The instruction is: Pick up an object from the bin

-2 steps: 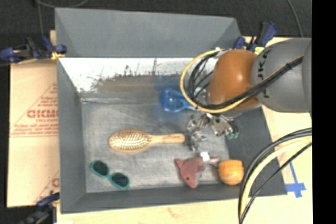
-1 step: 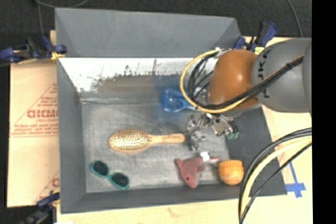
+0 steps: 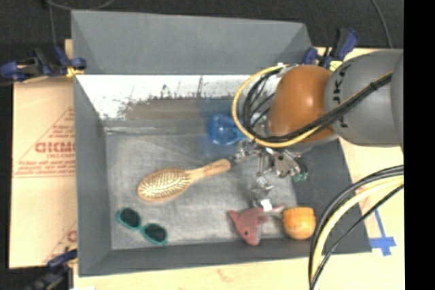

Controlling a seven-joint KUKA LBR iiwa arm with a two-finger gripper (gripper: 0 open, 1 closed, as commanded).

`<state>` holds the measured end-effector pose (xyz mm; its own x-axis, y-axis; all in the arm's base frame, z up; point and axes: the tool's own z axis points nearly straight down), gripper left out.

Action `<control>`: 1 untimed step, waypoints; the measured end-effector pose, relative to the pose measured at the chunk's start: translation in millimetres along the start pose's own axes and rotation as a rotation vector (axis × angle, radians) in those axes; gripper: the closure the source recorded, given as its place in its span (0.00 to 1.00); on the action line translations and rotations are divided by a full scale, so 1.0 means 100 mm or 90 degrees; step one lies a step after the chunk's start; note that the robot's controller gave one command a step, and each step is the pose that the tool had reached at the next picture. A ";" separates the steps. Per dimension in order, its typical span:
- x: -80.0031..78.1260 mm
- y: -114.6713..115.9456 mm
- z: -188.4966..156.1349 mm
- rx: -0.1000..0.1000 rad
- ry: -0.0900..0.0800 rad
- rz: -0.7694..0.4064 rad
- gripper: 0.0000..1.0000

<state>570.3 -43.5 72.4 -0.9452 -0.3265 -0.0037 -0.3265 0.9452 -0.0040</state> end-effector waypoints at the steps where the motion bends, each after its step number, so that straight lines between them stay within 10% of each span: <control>1: 0.00 0.00 0.00 0.000 0.000 -0.001 0.00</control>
Offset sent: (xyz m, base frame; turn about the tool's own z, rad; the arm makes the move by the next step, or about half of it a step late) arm 0.0580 0.0542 0.1077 0.0388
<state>570.3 -43.5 72.3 -0.9449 -0.3273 -0.0036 -0.3273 0.9449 -0.0042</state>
